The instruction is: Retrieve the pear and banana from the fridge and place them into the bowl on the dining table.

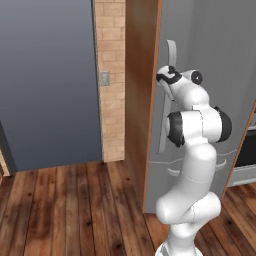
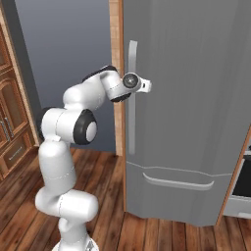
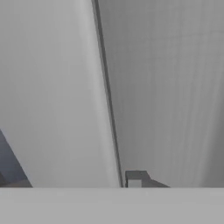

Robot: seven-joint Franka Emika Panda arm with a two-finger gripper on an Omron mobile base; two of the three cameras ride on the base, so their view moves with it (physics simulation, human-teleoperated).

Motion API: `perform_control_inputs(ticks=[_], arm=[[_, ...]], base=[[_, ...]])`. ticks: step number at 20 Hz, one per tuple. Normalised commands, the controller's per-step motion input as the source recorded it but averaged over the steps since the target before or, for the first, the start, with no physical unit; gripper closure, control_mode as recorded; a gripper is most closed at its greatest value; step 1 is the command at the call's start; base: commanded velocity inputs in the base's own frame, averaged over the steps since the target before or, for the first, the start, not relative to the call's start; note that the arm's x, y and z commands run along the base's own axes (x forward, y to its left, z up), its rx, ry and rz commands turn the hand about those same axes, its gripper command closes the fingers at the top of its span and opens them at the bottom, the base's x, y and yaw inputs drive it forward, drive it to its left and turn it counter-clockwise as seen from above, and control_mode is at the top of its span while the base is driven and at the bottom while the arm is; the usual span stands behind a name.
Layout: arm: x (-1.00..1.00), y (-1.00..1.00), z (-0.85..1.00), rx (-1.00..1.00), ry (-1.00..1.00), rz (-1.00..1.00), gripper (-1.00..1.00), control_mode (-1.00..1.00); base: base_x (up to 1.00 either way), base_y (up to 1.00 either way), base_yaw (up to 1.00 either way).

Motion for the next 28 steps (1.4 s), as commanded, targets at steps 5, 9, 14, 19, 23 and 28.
perform_control_inputs(ticks=[5,9,14,19,23,28], arm=[[-0.23,-0.16,0.0,0.0,0.0,0.0,1.0,-1.0],[-0.72,-0.32,0.08,0.0,0.0,0.0,1.0,-1.0],[-0.97,-0.5,0.17,0.0,0.0,0.0,1.0,-1.0],[-1.0,-0.76,0.27,0.0,0.0,-0.02,1.0,-1.0],[-1.0,-0.95,0.29,0.0,0.0,-0.05,1.0,-1.0],[-1.0,-1.0,0.32,0.0,0.0,-0.06,1.0,-1.0]], base=[[0.0,0.0,0.0],[0.0,0.0,0.0],[0.0,0.0,0.0],[0.0,0.0,0.0],[0.0,0.0,0.0],[0.0,0.0,0.0]])
